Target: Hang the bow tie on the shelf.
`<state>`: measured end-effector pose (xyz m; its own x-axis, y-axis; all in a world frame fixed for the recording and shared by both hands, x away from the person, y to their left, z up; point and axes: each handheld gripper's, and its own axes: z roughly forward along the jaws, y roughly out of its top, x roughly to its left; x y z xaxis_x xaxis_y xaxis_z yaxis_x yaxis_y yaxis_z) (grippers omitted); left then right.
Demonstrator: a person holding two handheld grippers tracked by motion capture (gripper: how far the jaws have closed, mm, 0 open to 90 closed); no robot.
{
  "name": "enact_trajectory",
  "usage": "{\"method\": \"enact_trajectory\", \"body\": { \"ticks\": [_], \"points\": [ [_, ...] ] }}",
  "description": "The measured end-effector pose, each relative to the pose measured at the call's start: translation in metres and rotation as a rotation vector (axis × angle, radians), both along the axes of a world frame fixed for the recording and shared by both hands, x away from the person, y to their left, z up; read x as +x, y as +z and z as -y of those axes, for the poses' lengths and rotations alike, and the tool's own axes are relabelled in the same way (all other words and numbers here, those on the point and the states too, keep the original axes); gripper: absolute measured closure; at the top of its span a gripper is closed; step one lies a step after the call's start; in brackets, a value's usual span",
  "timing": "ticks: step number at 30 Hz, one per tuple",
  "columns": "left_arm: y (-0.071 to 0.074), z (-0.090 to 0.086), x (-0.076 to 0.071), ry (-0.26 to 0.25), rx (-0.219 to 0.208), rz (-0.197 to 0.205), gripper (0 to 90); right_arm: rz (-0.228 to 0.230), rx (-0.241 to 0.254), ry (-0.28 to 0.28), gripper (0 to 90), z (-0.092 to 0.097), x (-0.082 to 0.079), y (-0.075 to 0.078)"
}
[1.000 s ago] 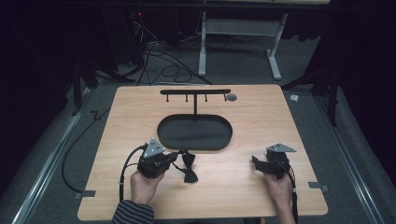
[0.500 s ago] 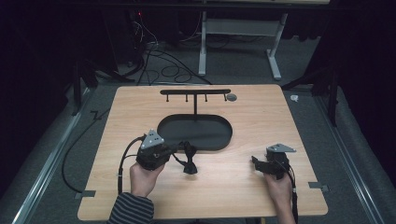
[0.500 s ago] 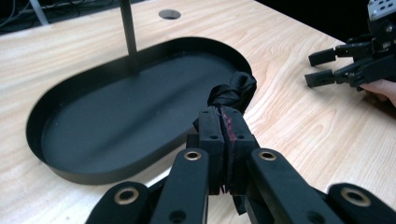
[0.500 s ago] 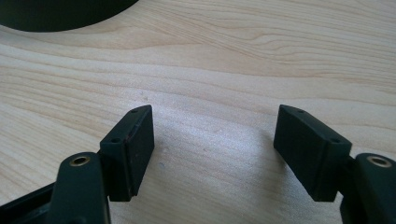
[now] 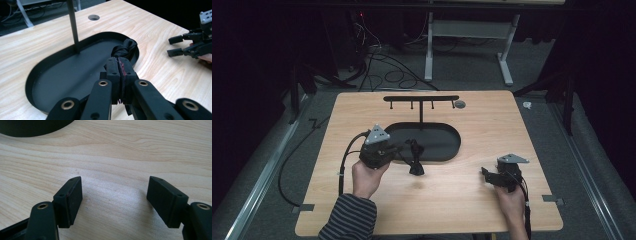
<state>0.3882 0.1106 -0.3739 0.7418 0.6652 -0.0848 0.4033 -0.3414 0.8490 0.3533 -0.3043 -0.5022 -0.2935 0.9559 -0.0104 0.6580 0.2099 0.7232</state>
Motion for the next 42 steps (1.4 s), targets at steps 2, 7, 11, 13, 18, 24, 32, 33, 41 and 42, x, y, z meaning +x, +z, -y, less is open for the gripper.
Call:
{"method": "enact_trajectory", "body": {
  "ticks": [2,7,11,13,18,24,32,33,41,42],
  "points": [
    [0.002,0.000,0.003,0.000,0.005,0.000,88.1,0.000,0.000,0.001,29.9,0.000,0.000,0.000],
    [0.007,0.002,0.008,0.000,0.018,-0.009,88.1,-0.001,0.000,0.001,29.9,-0.001,0.000,0.000],
    [0.018,0.002,0.010,-0.001,0.015,-0.012,88.1,-0.002,-0.004,0.001,30.0,-0.001,0.000,0.000],
    [0.025,0.003,0.012,0.002,0.021,0.001,88.1,0.000,-0.005,0.002,29.9,-0.001,0.000,0.000],
    [0.033,0.007,0.018,-0.004,0.039,0.017,88.1,0.000,-0.005,0.002,30.0,-0.001,0.000,0.000],
    [0.037,0.012,0.026,0.001,0.036,0.028,88.1,-0.001,-0.004,0.001,30.0,-0.001,0.000,0.000],
    [0.044,0.018,0.041,0.013,0.045,0.034,88.1,0.000,-0.006,0.003,29.9,-0.001,0.000,0.000],
    [0.044,0.018,0.041,0.013,0.045,0.034,88.1,0.000,-0.006,0.004,29.9,-0.001,0.000,0.000],
    [0.047,0.023,0.057,0.038,0.060,0.035,88.0,-0.001,-0.005,0.003,29.9,-0.001,0.000,0.000],
    [0.048,0.024,0.061,0.047,0.064,0.037,88.1,-0.001,-0.006,0.004,29.9,-0.001,0.000,0.000]
  ]
}}
